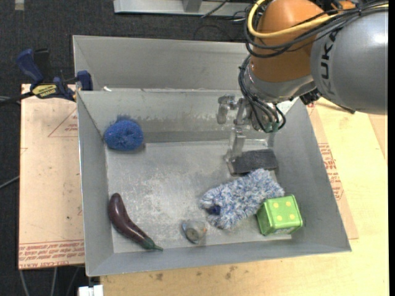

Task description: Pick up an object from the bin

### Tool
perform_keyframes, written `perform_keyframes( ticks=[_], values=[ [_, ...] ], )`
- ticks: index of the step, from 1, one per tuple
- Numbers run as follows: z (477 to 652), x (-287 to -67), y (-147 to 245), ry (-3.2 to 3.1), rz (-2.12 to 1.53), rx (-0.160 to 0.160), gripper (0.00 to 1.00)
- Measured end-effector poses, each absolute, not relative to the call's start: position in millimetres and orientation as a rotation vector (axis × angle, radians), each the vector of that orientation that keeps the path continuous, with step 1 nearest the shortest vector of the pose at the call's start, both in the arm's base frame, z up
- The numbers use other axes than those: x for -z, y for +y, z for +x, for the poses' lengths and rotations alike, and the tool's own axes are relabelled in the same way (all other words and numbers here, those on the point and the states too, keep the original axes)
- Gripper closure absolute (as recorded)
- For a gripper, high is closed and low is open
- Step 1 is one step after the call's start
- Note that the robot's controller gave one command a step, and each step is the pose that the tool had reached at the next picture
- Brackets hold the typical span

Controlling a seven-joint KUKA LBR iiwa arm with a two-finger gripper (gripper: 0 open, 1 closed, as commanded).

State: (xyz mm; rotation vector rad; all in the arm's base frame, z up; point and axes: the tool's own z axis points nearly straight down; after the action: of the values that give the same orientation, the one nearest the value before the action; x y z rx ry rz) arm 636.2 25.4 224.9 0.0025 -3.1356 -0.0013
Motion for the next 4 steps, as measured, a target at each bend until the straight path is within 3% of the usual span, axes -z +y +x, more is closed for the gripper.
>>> perform_keyframes(
  ticks=[1, 2, 3, 4],
  values=[
    [637.4, -230.4, 25.3, -3.144, 0.001, 0.002, 0.0],
    [612.1, -191.2, 9.2, -3.139, 0.21, 0.002, 0.0],
    [555.5, -158.8, -38.2, -3.107, 0.437, 0.002, 0.0],
    [553.1, -149.7, -35.5, -3.062, 0.71, 0.001, 0.0]
  ],
)
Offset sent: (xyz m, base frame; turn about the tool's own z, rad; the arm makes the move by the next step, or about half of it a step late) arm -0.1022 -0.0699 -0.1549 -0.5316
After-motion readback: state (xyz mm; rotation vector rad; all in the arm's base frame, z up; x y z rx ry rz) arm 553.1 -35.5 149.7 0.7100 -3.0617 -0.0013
